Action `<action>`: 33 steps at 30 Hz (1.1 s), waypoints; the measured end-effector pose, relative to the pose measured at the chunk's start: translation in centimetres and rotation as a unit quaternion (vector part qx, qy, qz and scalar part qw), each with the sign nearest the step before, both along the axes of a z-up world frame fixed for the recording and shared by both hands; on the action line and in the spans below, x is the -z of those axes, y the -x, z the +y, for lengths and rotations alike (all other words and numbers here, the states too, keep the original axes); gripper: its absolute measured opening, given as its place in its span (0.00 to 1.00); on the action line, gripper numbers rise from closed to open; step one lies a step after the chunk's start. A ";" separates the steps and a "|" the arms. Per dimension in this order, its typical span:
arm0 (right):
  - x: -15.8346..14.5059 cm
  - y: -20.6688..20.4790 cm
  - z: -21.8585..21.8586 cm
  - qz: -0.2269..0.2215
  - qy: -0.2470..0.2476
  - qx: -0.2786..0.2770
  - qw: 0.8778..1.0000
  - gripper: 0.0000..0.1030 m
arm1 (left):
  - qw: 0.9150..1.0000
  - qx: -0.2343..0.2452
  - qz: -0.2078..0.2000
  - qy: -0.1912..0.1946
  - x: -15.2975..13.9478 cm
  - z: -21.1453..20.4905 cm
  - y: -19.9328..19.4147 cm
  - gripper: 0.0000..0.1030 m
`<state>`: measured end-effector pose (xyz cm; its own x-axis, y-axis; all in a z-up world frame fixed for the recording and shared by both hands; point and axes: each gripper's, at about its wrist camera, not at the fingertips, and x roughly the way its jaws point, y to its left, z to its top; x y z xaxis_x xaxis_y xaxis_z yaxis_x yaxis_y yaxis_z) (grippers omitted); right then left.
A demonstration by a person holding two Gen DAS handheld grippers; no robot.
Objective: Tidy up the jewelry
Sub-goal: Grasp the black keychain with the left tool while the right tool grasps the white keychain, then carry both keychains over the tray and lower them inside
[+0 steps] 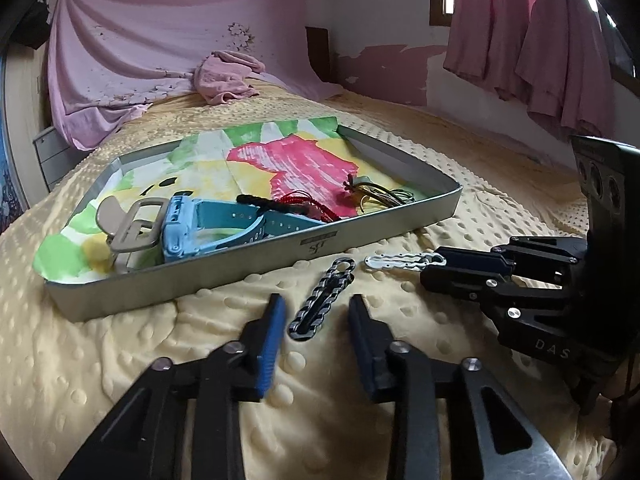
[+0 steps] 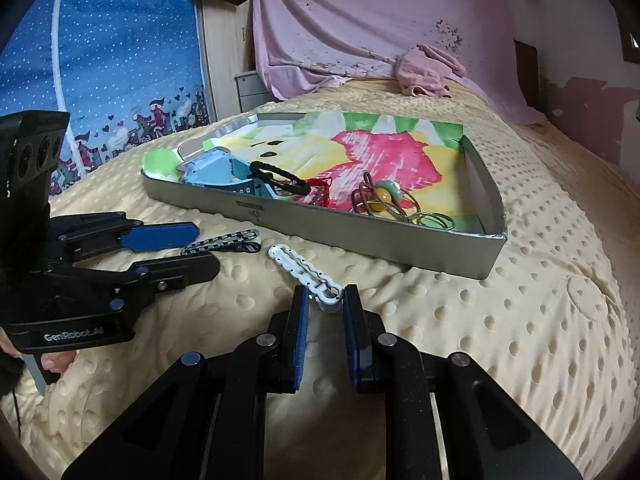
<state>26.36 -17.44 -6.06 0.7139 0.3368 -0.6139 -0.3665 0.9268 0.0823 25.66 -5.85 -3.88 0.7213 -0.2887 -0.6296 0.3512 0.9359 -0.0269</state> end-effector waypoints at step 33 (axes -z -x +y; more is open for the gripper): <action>-2.6 1.7 -2.0 -0.092 -0.066 0.009 0.994 0.15 | 0.993 -0.045 -0.112 0.006 -3.9 0.3 4.1 0.04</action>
